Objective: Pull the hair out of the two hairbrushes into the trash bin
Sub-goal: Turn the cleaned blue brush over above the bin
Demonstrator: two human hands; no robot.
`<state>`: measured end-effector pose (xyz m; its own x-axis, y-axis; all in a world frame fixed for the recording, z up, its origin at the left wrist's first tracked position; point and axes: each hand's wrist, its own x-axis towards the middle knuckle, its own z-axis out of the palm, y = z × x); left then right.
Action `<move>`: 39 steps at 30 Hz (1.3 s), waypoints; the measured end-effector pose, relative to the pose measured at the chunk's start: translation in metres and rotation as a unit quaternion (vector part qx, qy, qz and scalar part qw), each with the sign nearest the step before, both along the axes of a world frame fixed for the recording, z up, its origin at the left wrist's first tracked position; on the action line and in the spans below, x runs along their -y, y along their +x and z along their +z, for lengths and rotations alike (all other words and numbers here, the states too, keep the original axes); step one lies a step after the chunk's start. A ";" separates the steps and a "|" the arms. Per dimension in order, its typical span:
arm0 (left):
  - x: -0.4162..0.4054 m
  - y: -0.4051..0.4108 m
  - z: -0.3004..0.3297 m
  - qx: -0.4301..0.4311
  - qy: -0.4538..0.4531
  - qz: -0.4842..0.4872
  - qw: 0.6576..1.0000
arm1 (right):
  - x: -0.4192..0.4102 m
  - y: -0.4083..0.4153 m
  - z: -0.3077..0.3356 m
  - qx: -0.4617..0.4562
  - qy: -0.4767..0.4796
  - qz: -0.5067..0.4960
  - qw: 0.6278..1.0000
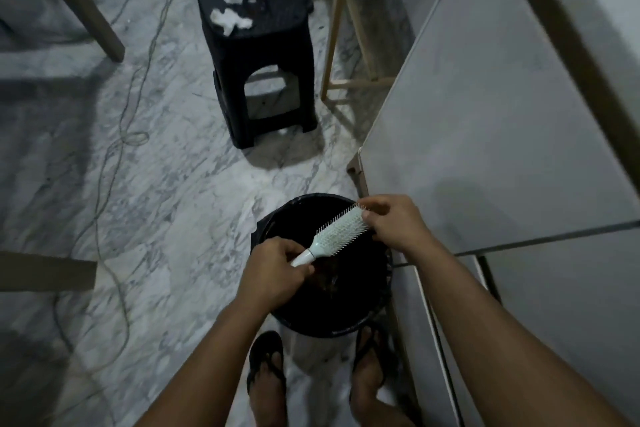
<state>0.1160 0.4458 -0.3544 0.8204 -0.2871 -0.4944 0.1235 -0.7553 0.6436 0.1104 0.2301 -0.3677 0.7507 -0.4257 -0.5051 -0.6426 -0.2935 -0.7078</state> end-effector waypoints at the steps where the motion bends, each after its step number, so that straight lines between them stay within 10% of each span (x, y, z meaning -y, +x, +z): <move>1: -0.001 0.003 0.022 0.006 -0.001 -0.007 1.000 | 0.000 -0.001 0.023 0.005 -0.006 -0.002 1.000; 19: 0.106 -0.021 0.328 0.107 -0.146 -0.202 0.963 | 0.072 -0.096 0.378 0.119 -0.145 -0.190 0.964; 39: 0.327 -0.244 0.355 0.106 -0.161 -0.475 0.858 | 0.233 -0.357 0.421 0.016 -0.133 -0.490 0.861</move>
<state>-0.1282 0.1188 0.0005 0.2015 -0.9704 -0.1330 -0.5962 -0.2292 0.7694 -0.2469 -0.0027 0.0535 -0.0227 -0.9607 -0.2767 -0.6552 0.2233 -0.7217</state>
